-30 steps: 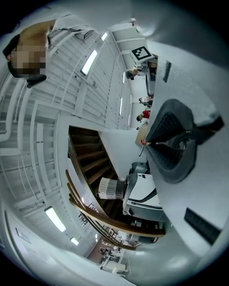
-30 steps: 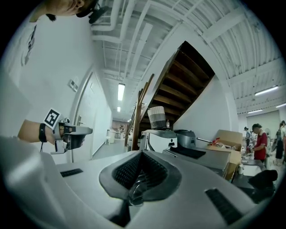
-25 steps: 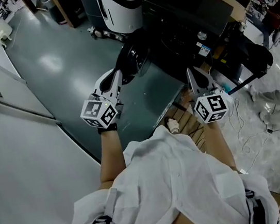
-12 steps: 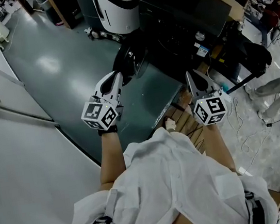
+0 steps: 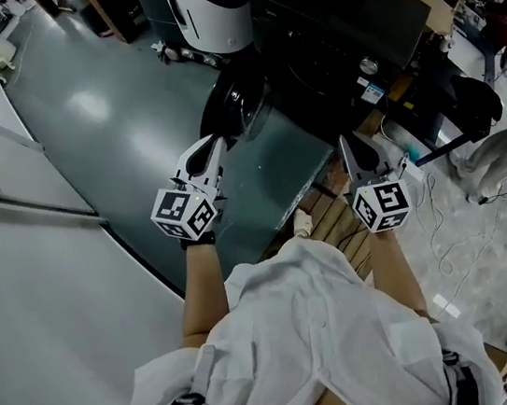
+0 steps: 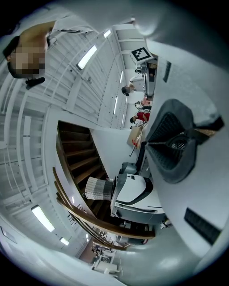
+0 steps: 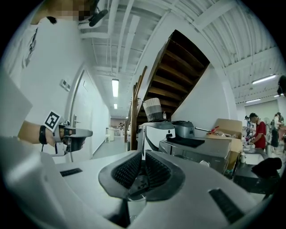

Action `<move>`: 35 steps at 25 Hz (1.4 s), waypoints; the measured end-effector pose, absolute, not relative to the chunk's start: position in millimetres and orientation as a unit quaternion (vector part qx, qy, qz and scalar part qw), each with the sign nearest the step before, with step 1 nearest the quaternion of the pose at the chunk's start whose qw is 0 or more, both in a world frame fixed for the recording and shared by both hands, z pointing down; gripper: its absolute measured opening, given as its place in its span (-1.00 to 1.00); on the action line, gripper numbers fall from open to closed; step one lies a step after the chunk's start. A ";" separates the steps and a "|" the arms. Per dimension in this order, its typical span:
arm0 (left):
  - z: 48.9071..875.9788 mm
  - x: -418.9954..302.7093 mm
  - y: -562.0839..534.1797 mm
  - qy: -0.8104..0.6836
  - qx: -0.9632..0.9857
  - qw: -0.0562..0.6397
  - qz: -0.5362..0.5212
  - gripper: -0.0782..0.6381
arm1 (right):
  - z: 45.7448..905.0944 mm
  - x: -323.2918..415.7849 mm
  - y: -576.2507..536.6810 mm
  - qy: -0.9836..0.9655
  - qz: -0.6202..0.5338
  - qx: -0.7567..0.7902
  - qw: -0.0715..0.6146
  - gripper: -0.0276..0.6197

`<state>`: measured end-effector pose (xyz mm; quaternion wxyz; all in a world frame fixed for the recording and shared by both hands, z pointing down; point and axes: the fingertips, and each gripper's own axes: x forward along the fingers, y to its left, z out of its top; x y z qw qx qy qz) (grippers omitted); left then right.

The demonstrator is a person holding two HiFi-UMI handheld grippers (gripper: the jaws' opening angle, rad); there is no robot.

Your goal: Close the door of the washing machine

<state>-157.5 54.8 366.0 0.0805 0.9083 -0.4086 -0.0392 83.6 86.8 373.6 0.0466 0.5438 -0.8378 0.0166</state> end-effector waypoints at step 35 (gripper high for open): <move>394.5 -85.7 -66.6 -0.473 0.876 0.086 0.026 -0.72 | 406.5 131.4 -88.8 -0.888 0.029 0.454 0.066 -0.73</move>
